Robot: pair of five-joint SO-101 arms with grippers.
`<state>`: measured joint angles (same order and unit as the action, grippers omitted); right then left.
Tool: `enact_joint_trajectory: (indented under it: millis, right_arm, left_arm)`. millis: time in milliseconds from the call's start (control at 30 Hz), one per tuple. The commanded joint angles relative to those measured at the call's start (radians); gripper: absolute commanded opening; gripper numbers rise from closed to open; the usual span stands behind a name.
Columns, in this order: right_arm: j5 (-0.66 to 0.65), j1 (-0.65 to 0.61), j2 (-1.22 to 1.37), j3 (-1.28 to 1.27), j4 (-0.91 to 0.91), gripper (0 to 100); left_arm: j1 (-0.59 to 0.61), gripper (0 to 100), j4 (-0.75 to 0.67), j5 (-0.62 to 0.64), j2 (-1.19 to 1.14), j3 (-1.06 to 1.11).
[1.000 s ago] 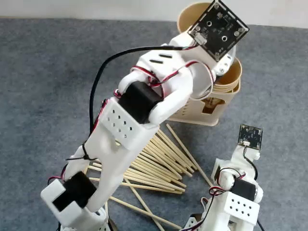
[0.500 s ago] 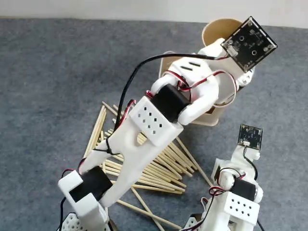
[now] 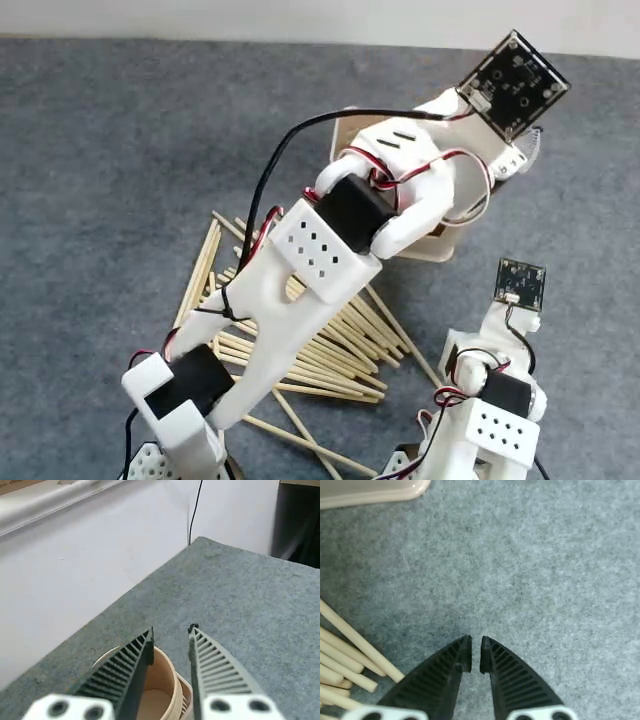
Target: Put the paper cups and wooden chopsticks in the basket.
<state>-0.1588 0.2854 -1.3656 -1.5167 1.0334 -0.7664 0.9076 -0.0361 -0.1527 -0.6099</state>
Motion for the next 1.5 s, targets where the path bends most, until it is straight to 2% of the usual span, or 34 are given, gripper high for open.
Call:
enact_joint_trajectory:
  millis: [0, 167, 433, 500, 600, 733, 800, 933, 1200, 1467]
  right_arm:
    - [-0.012, 0.01, -0.015, 0.002, -0.019, 4.6]
    - [-0.012, 0.01, -0.015, 0.002, -0.019, 4.6]
    - [-0.012, 0.01, -0.015, 0.002, -0.019, 4.6]
    - [-0.012, 0.01, -0.015, 0.002, -0.019, 4.6]
    - [-0.012, 0.01, -0.015, 0.002, -0.019, 4.6]
    - [-0.012, 0.01, -0.015, 0.002, -0.019, 4.6]
    - [-0.012, 0.01, -0.015, 0.002, -0.019, 4.6]
    - [-0.012, 0.01, -0.015, 0.002, -0.019, 4.6]
    - [-0.012, 0.01, -0.015, 0.002, -0.019, 4.6]
    - [-0.012, 0.01, -0.015, 0.004, -0.019, 4.6]
  left_arm:
    - [0.021, 12, 0.005, 0.021, 0.027, -0.008]
    - [0.073, 0, 0.029, 0.02, 0.027, -0.004]
    - [0.117, 0, 0.184, 0.021, 0.013, 0.007]
    - [0.119, 0, 0.19, 0.021, 0.015, 0.076]
    - [0.114, 0, 0.126, 0.021, 0.015, 0.196]
    - [0.116, 0, -0.041, 0.023, 0.024, 0.344]
    - [0.12, 0, -0.094, 0.023, 0.027, 0.361]
    - [0.12, 0, -0.101, 0.023, 0.051, 0.275]
    - [0.125, 0, 0.031, 0.017, 0.189, 0.159]
    - [0.217, 0, 0.224, 0.017, 0.374, 0.156]
